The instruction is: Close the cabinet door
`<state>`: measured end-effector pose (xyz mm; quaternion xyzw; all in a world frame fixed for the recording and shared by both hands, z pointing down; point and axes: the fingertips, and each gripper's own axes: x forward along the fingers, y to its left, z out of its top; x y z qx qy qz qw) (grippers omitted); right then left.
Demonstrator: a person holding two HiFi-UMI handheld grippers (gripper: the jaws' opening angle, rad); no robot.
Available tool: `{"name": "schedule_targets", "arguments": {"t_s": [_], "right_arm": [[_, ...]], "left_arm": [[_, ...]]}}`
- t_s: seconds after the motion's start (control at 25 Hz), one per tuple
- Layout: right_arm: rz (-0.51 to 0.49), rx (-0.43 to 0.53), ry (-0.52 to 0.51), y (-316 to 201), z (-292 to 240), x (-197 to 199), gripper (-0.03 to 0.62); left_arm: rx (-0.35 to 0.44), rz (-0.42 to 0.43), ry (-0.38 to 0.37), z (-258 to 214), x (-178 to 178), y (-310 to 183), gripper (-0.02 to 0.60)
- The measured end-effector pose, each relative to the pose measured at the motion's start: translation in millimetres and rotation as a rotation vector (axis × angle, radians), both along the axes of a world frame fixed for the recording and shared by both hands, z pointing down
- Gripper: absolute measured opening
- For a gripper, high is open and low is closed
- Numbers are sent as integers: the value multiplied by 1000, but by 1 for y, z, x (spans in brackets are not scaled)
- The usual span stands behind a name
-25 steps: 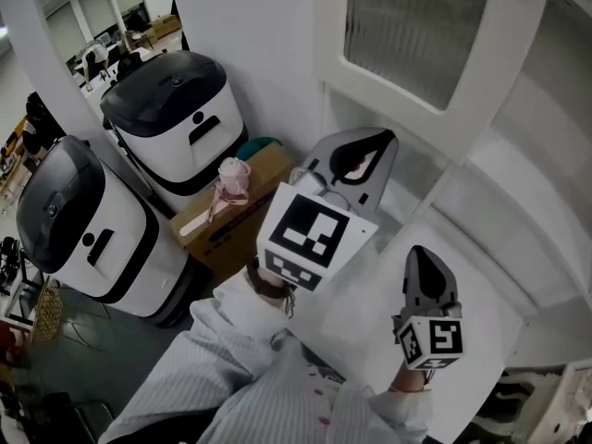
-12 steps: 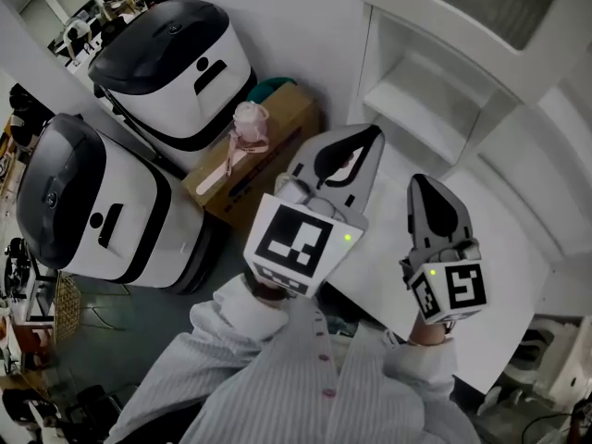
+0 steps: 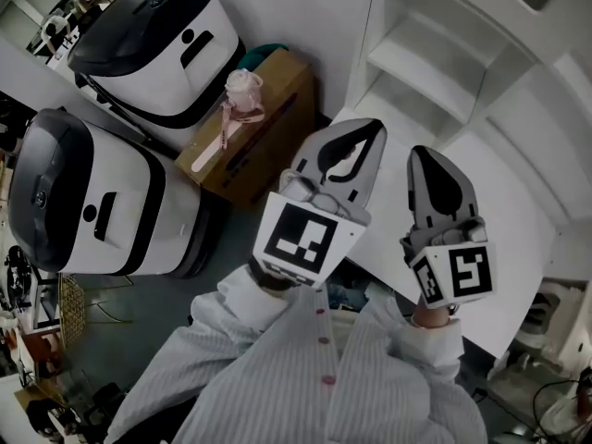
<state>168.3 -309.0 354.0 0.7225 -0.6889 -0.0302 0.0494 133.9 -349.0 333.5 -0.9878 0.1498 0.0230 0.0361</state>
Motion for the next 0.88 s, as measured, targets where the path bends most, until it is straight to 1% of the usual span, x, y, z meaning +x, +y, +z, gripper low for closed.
{"name": "schedule_targets", "arguments": {"t_s": [0.28,0.6,0.88], "right_arm": [[25,-8,-7,6,6,-3,14],[55,-25,-10,14,11,-7,12],[60,-30,4,14,10,-7,12]], "left_arm": [[-18,48,-16,14,1,13,9],[-18,90,-25,17,-2,24,9],[-13,104,-16,15,-1,24,9]]}}
